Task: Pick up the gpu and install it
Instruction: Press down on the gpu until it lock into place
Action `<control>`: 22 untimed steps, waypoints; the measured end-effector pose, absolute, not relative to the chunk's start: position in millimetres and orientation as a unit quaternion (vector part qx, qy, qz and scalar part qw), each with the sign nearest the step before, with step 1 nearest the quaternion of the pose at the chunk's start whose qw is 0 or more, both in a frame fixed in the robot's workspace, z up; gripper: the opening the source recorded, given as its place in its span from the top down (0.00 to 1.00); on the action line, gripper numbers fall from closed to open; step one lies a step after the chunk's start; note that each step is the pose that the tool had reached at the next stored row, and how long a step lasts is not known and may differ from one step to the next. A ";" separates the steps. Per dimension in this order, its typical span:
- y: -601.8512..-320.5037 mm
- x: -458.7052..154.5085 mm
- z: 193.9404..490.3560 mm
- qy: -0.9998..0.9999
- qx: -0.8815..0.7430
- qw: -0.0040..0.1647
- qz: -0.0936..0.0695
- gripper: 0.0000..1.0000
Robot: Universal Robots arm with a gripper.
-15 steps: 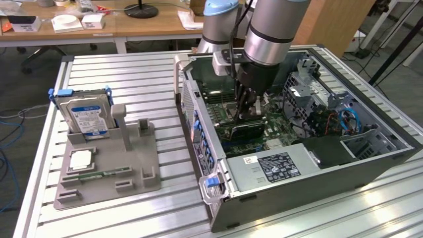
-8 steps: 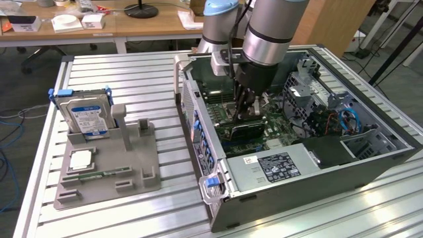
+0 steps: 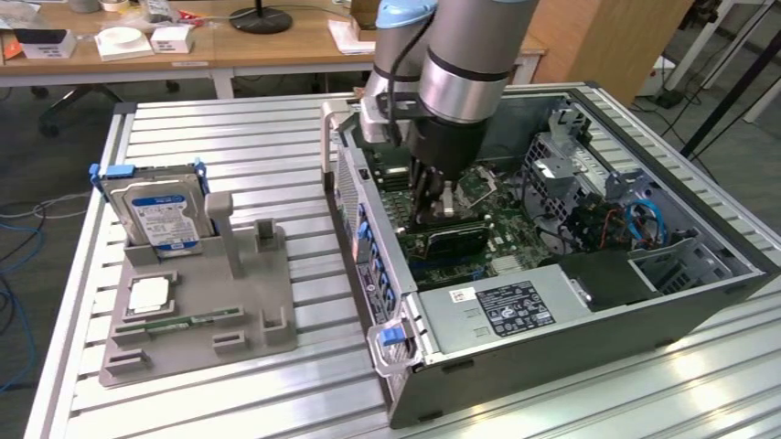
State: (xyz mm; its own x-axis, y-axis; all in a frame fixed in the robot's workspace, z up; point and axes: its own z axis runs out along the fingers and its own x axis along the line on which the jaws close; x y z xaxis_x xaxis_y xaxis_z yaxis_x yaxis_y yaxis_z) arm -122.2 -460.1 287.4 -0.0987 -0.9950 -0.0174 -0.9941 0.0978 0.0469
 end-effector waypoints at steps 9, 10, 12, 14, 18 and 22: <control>-456.4 -141.9 287.3 -0.739 0.673 0.010 -0.024 0.89; -456.0 -142.9 287.4 -0.739 0.673 0.010 -0.024 0.89; -455.7 -143.8 287.6 -0.739 0.673 0.010 -0.025 0.89; -455.8 -146.1 287.7 -0.739 0.673 0.010 -0.025 0.89; -455.8 -148.4 289.2 -0.739 0.673 0.010 -0.025 0.89; -455.7 -151.1 291.3 -0.739 0.673 0.010 -0.025 0.89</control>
State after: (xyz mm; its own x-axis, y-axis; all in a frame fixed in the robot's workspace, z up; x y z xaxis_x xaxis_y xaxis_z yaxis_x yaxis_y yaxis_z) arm -151.1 -455.7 291.3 -0.0939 -0.9954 -0.0191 -0.9943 0.0928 0.0515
